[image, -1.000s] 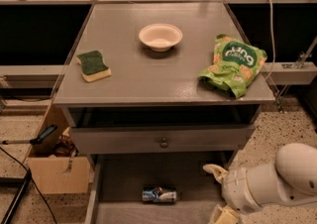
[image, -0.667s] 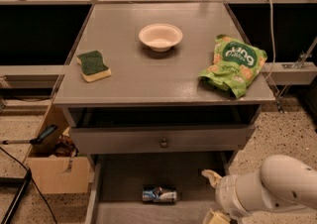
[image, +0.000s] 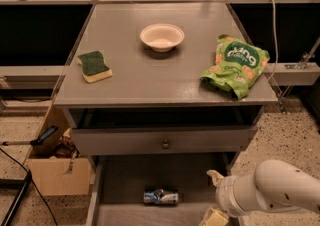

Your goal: Pick redbull can from middle drawer and place on counter

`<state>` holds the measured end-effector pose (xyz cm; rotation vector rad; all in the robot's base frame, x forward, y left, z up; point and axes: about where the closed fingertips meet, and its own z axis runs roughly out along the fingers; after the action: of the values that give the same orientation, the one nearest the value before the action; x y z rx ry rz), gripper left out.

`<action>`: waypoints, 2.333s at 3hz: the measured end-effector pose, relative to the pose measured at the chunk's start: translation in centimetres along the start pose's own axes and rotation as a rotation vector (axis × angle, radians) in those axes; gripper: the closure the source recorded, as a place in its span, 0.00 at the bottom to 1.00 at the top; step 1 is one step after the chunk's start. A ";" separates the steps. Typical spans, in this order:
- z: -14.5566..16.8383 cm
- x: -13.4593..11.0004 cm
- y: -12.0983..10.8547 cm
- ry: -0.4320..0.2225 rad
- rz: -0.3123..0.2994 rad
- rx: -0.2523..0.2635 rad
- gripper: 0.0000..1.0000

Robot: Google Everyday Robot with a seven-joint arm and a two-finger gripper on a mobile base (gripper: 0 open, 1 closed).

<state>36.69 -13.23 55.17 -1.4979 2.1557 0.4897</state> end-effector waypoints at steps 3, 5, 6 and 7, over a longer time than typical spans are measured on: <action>9.6 -3.6 -5.2 -0.061 -0.034 -0.099 0.00; 11.3 -3.0 -5.4 -0.146 -0.014 -0.113 0.00; 13.4 -3.5 -6.3 -0.163 -0.032 -0.128 0.00; 15.8 -2.4 -6.2 -0.163 -0.016 -0.159 0.00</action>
Offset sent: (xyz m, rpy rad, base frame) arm 0.0795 0.0645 -0.0648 0.0859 0.0600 0.0989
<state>45.98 -5.08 43.26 -1.5010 2.0168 0.7663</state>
